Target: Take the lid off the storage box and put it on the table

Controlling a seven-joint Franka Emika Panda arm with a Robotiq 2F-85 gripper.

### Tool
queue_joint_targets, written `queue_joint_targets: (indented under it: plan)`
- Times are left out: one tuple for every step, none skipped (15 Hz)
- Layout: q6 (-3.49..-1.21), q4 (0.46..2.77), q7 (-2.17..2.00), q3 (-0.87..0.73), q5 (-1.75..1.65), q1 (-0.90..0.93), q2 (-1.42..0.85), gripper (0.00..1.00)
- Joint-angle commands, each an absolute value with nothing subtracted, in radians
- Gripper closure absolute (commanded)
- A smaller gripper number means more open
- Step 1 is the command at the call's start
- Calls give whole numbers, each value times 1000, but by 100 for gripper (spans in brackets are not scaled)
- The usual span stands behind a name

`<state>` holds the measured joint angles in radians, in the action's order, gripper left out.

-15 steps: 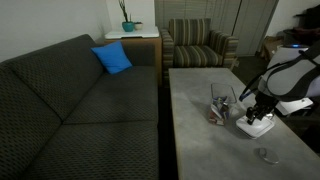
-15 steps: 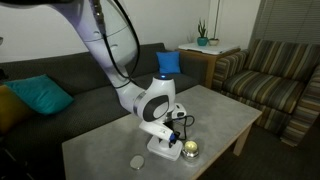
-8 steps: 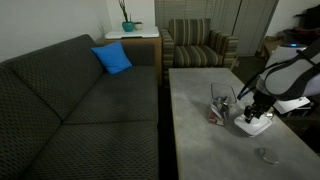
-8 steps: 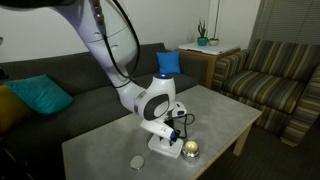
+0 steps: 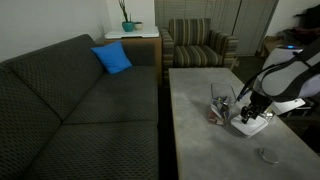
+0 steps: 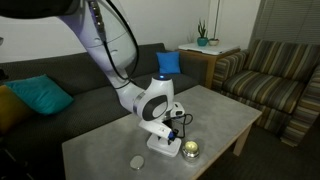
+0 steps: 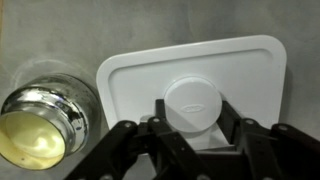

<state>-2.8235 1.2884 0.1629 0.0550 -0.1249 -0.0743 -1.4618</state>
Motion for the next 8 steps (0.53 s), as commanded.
queue_joint_targets:
  plan:
    - [-2817, 1281, 189, 73, -111, -75, -1474, 71]
    - [-2813, 1280, 193, 78, -111, -76, -1474, 71]
    - [-2814, 1281, 196, 82, -112, -75, -1473, 71]
    - [-2815, 1286, 199, 84, -113, -72, -1471, 71]
    - [-2812, 1287, 205, 92, -113, -73, -1469, 71]
    - [-2814, 1291, 207, 94, -113, -72, -1468, 71]
    - [-2815, 1295, 209, 97, -113, -70, -1467, 71]
    - [-2814, 1295, 211, 101, -112, -71, -1466, 71]
